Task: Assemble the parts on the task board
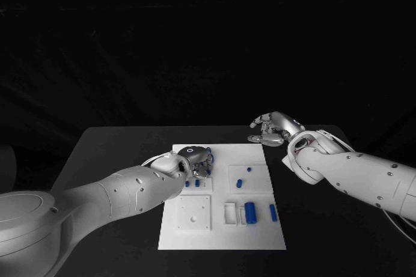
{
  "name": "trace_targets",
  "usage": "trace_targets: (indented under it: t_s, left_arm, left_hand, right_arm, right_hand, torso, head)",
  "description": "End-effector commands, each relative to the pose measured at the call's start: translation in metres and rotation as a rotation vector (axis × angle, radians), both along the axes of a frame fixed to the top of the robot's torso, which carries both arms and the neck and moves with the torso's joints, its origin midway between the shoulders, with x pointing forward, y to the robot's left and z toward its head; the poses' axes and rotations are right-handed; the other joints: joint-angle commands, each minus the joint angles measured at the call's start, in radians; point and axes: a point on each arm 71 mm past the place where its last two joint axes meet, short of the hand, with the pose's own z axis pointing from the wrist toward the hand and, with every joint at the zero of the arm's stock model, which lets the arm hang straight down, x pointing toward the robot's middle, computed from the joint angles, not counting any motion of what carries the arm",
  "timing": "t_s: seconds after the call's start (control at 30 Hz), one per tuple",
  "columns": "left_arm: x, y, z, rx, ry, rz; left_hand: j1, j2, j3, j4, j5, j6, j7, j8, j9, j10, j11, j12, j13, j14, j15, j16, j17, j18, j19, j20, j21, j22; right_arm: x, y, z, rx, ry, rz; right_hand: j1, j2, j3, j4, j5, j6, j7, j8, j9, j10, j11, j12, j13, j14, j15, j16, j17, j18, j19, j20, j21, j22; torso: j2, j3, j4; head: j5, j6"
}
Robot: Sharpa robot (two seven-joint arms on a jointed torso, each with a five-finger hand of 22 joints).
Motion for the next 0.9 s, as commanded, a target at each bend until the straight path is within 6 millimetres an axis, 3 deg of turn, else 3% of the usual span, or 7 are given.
trace_targets:
  t_s: [0.03, 0.3, 0.9]
  left_arm:
    - [-0.004, 0.000, -0.008, 0.019, 0.026, -0.012]
    - [-0.003, 0.001, -0.007, 0.007, 0.002, -0.008]
    - [-0.002, 0.015, 0.009, -0.117, -0.013, 0.062]
  left_hand:
    - [0.001, 0.015, 0.005, -0.005, 0.000, 0.015, 0.000, 0.010, -0.002, 0.016, -0.005, 0.003, 0.004, 0.012, -0.002, 0.011, 0.003, 0.030, 0.010, -0.023, 0.006, 0.002]
    - [-0.004, 0.047, 0.016, 0.000, 0.022, 0.042, -0.008, 0.019, -0.004, 0.047, -0.016, 0.005, 0.007, 0.027, -0.013, 0.028, 0.005, 0.032, 0.025, -0.032, 0.017, 0.007]
    - [-0.017, 0.045, 0.028, 0.005, 0.028, 0.061, -0.015, 0.025, -0.006, 0.072, -0.025, 0.002, 0.010, 0.045, -0.022, 0.039, 0.002, 0.034, 0.044, -0.042, 0.028, 0.010]
  right_arm:
    - [-0.001, 0.002, 0.000, -0.008, 0.000, 0.017]
    - [-0.001, 0.003, 0.000, -0.008, 0.000, 0.017]
    - [0.000, 0.000, 0.000, -0.010, 0.001, 0.012]
  right_hand:
    - [-0.008, -0.001, -0.005, 0.002, 0.006, 0.000, 0.005, 0.006, -0.001, -0.007, -0.002, 0.005, -0.001, 0.004, 0.002, -0.005, 0.002, 0.042, 0.003, -0.004, -0.004, 0.018]
    - [-0.008, -0.001, -0.005, 0.002, 0.006, 0.001, 0.005, 0.006, -0.001, -0.007, -0.002, 0.005, -0.001, 0.004, 0.002, -0.005, 0.002, 0.042, 0.003, -0.004, -0.004, 0.018]
    - [-0.008, -0.001, -0.005, 0.001, 0.006, 0.001, 0.005, 0.006, -0.001, -0.007, -0.002, 0.006, -0.002, 0.005, 0.001, -0.005, 0.002, 0.042, 0.003, -0.004, -0.004, 0.018]
  torso:
    - [-0.001, 0.0004, 0.0002]
    - [-0.001, 0.0005, 0.0000]
    - [-0.002, -0.0002, 0.0022]
  head:
    - [0.000, -0.001]
    - [0.004, 0.000]
    - [0.007, 0.005]
